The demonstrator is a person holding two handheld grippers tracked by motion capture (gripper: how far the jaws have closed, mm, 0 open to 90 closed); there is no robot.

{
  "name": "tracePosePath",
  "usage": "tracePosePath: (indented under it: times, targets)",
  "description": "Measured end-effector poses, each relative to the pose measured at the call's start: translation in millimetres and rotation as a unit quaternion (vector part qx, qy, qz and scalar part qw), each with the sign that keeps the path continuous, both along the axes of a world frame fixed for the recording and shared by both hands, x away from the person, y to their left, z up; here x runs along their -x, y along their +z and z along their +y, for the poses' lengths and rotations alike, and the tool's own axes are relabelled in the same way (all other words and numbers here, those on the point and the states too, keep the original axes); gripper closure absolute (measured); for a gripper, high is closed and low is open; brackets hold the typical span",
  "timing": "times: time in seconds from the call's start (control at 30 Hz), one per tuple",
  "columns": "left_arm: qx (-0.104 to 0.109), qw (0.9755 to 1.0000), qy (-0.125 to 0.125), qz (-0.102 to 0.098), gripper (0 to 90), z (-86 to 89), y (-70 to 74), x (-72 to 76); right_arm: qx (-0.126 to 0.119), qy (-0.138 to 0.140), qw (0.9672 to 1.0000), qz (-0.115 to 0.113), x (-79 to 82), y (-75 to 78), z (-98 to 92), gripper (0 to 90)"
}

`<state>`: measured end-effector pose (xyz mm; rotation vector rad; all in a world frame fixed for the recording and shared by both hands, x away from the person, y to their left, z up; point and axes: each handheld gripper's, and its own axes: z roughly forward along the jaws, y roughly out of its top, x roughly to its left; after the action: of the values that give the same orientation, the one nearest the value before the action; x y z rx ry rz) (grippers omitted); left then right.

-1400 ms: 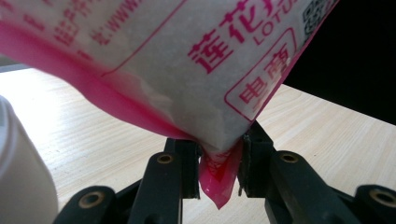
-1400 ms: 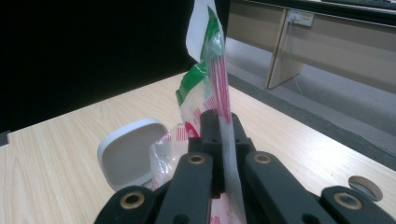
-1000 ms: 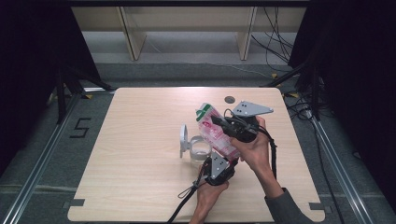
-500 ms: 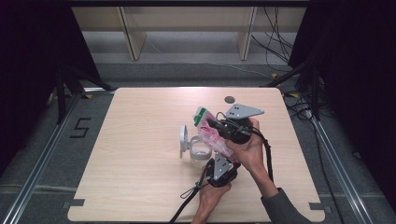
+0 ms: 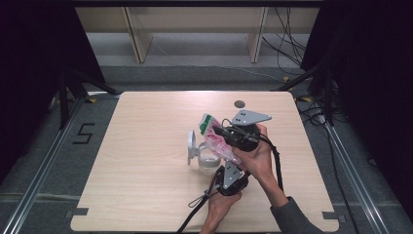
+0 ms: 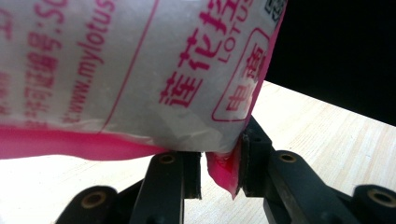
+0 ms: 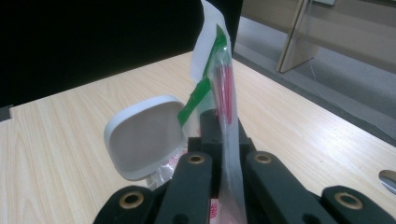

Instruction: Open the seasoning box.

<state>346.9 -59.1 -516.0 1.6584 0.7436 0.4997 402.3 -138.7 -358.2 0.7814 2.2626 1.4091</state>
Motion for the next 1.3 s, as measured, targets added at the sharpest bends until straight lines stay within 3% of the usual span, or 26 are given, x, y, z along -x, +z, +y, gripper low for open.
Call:
tracePosePath:
  times: [0.1, 0.33, 0.37, 0.4, 0.63, 0.87, 1.0, 1.07, 1.13, 1.23, 1.3]
  targets:
    - [0.003, 1.0000, 0.001, -0.003, 73.7, -1.0, 0.9, 0.1, 0.014, 0.003, 0.9996, -0.025, 1.3, 0.8, 3.3, 90.0]
    - [0.001, 1.0000, -0.002, -0.005, 73.8, -1.2, 1.0, 0.8, 0.014, 0.002, 0.9996, -0.025, 0.6, -1.7, 7.7, 90.0]
    - [0.000, 1.0000, -0.002, -0.008, 73.8, -0.9, 1.4, 0.7, 0.015, 0.008, 0.9998, -0.014, 2.2, -0.1, 7.7, 90.0]
    - [0.001, 0.9999, -0.007, -0.011, 73.8, -0.5, 2.2, 0.5, 0.015, 0.008, 0.9995, -0.026, 2.2, 0.8, 7.4, 90.0]
    - [0.001, 0.9999, -0.004, -0.009, 73.8, -0.5, 1.6, 0.1, 0.017, 0.011, 0.9996, -0.021, 0.9, 0.7, 7.9, 90.0]
    - [0.006, 0.9999, -0.009, -0.006, 73.9, -0.3, 1.0, -0.6, 0.035, 0.011, 0.9990, -0.025, 0.0, -1.1, 13.1, 90.0]
    - [0.008, 0.9999, -0.009, -0.009, 73.8, -0.1, 1.9, -0.4, 0.020, 0.005, 0.9995, -0.025, -0.9, -1.8, 13.5, 90.0]
    - [0.006, 0.9999, -0.010, -0.005, 73.9, -0.3, 1.2, -0.8, 0.026, 0.007, 0.9993, -0.025, -3.1, -2.2, 12.0, 90.0]
    - [0.007, 0.9999, -0.009, -0.006, 73.9, -0.5, 1.0, -0.8, 0.023, 0.006, 0.9996, -0.014, -2.7, -3.0, 13.1, 90.0]
    - [0.007, 0.9999, -0.009, -0.009, 73.9, 0.4, 2.2, -0.3, 0.024, 0.011, 0.9992, -0.031, -2.4, -0.9, 12.1, 90.0]
    - [0.008, 0.9999, -0.009, -0.008, 73.9, 0.4, 2.2, -0.3, 0.023, 0.007, 0.9993, -0.029, -1.1, -1.7, 14.2, 90.0]
